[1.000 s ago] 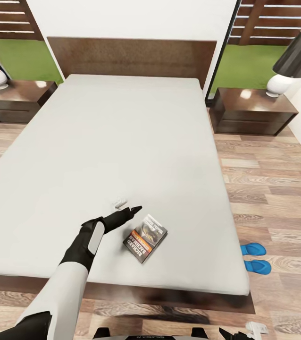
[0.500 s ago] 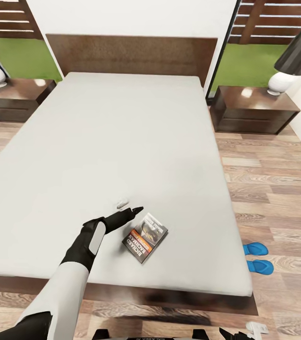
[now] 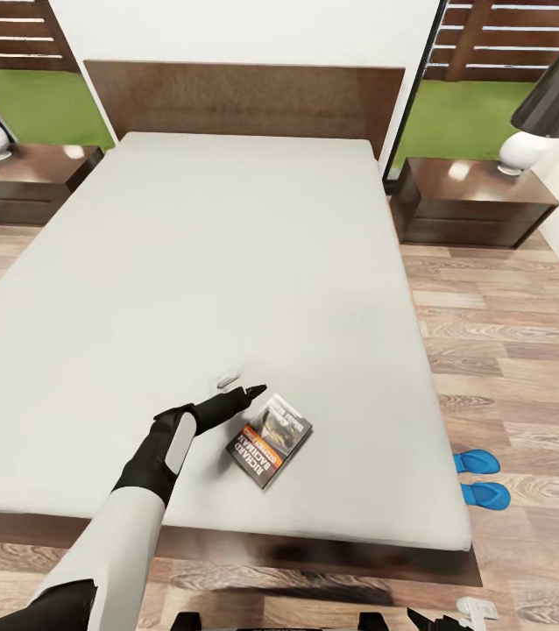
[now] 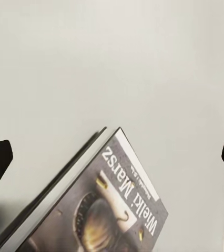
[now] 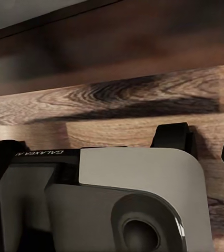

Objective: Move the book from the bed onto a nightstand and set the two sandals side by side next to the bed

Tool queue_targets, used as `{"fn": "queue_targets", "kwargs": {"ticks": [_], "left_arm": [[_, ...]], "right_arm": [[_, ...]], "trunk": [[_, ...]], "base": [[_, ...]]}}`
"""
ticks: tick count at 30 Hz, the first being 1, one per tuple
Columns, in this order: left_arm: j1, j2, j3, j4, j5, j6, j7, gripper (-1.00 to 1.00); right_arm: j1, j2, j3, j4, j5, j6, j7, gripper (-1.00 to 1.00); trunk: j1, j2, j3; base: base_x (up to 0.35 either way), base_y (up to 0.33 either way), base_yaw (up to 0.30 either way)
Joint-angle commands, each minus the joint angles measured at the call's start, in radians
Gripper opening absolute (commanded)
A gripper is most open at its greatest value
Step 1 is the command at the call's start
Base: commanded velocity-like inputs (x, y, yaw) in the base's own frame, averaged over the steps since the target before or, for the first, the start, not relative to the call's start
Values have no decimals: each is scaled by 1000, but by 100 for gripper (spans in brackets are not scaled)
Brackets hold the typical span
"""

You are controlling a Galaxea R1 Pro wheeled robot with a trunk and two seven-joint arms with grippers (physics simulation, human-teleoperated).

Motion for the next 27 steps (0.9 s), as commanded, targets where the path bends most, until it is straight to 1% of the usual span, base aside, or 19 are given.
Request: {"fn": "queue_targets", "kwargs": {"ticks": [1,5,21,27], "left_arm": [[0,-1,5,0,4,8,-3,100],[1,-1,6,0,3,8,-3,100],[2,-1,5,0,3,8,-3,100],[2,-1,5,0,3,8,-3,100]], "right_arm": [[-1,0,-1,1,-4,-1,5,100],[-1,0,-1,1,-4,-1,5,100],[-1,1,-1,2,-4,-1,4,100],[-1,1,0,2,-4,-1,5,100]], "trunk": [[0,0,-1],[0,0,-1],[61,-112,-51],[61,-112,-51]], "base": [[0,0,0],[0,0,0],[0,0,0],[0,0,0]]}}
